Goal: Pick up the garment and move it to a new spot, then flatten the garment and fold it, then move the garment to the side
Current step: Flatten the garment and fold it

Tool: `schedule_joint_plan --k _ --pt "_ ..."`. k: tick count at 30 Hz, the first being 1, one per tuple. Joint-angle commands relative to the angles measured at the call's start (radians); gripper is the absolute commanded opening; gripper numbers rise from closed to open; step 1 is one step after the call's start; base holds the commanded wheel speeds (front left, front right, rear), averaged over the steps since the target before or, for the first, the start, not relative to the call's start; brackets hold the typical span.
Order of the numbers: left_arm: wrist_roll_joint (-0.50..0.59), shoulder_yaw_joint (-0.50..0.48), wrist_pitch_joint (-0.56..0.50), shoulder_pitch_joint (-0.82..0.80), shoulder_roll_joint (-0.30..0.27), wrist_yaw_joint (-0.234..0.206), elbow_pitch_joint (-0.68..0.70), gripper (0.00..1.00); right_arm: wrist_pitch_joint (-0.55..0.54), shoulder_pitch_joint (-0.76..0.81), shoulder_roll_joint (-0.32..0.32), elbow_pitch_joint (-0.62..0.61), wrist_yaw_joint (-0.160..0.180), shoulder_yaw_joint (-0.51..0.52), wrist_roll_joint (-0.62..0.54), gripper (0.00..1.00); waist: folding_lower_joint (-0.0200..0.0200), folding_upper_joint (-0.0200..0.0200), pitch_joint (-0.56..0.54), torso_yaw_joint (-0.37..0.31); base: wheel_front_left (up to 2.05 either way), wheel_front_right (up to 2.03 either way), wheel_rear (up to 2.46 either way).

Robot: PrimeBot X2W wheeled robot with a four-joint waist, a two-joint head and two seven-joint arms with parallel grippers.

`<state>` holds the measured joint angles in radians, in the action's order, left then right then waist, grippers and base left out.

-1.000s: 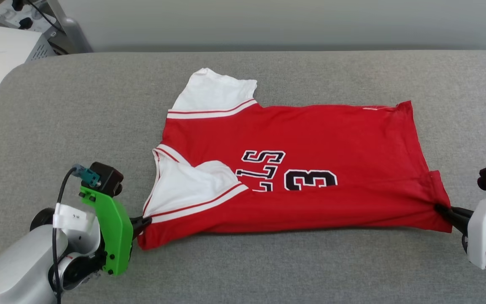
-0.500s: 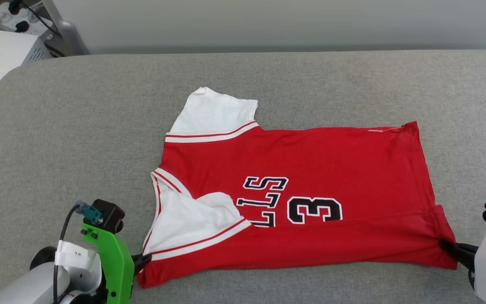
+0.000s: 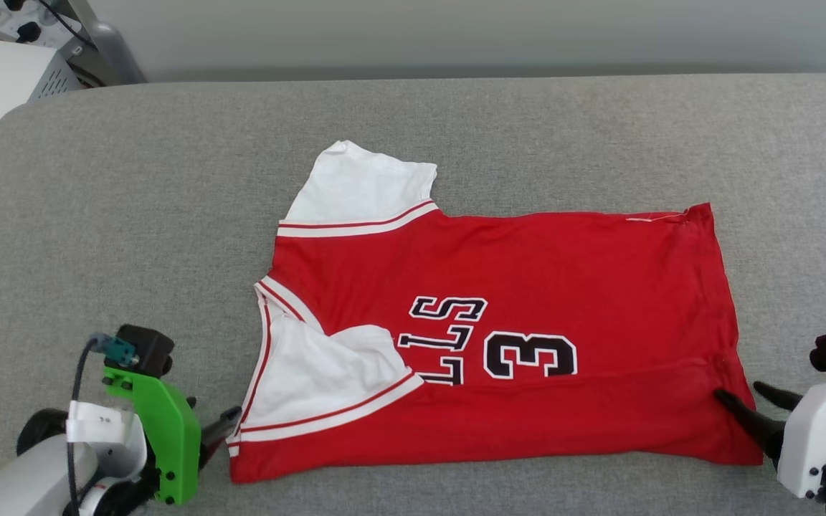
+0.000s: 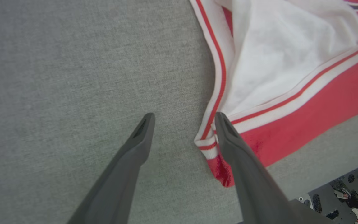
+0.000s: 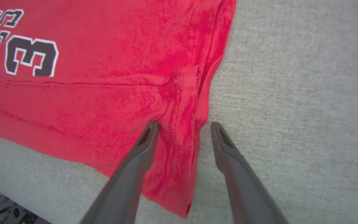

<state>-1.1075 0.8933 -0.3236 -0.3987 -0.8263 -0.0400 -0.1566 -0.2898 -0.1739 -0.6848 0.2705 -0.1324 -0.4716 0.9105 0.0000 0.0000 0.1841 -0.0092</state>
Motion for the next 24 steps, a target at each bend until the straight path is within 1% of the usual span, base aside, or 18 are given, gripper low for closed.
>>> schedule_joint_plan --k 1,5,8,11,14,18,21,24 --pt "0.008 -0.022 0.022 -0.026 -0.021 -0.010 0.012 1.00 0.042 0.002 -0.004 -0.013 0.002 0.021 -0.020 1.00 0.0000 0.0000 -0.016 0.003 0.00 0.00 0.00" --pt "0.030 -0.074 0.065 -0.077 -0.055 -0.032 0.060 1.00 0.173 0.001 0.013 -0.053 0.002 0.111 -0.072 1.00 0.0000 0.0000 -0.025 -0.002 0.00 0.00 0.00" --pt "0.057 -0.110 0.091 -0.139 -0.064 -0.046 0.081 1.00 0.274 -0.008 0.054 -0.083 0.002 0.202 -0.135 1.00 0.0000 0.0000 -0.017 -0.015 0.00 0.00 0.00" --pt "0.102 -0.124 0.100 -0.215 -0.059 -0.047 0.081 1.00 0.351 -0.018 0.108 -0.116 0.002 0.276 -0.219 1.00 0.0000 0.0000 0.003 -0.031 0.00 0.00 0.00" --pt "0.131 -0.138 0.096 -0.310 -0.032 -0.030 0.061 1.00 0.396 -0.022 0.169 -0.159 0.002 0.329 -0.299 1.00 0.0000 0.0000 0.038 -0.051 0.00 0.00 0.00" --pt "0.199 -0.128 0.052 -0.463 -0.005 0.001 0.001 1.00 0.418 -0.030 0.230 -0.223 0.002 0.360 -0.385 1.00 0.0000 0.0000 0.104 -0.082 0.00 0.00 0.00" --pt "0.209 -0.126 0.001 -0.576 0.037 0.029 -0.055 1.00 0.424 -0.043 0.254 -0.265 0.002 0.371 -0.437 1.00 0.0000 0.0000 0.159 -0.104 0.00 0.00 0.00" --pt "0.211 -0.119 -0.066 -0.687 0.082 0.057 -0.132 1.00 0.426 -0.063 0.279 -0.299 0.002 0.374 -0.461 1.00 0.0000 0.0000 0.210 -0.126 0.00 0.00 0.00"
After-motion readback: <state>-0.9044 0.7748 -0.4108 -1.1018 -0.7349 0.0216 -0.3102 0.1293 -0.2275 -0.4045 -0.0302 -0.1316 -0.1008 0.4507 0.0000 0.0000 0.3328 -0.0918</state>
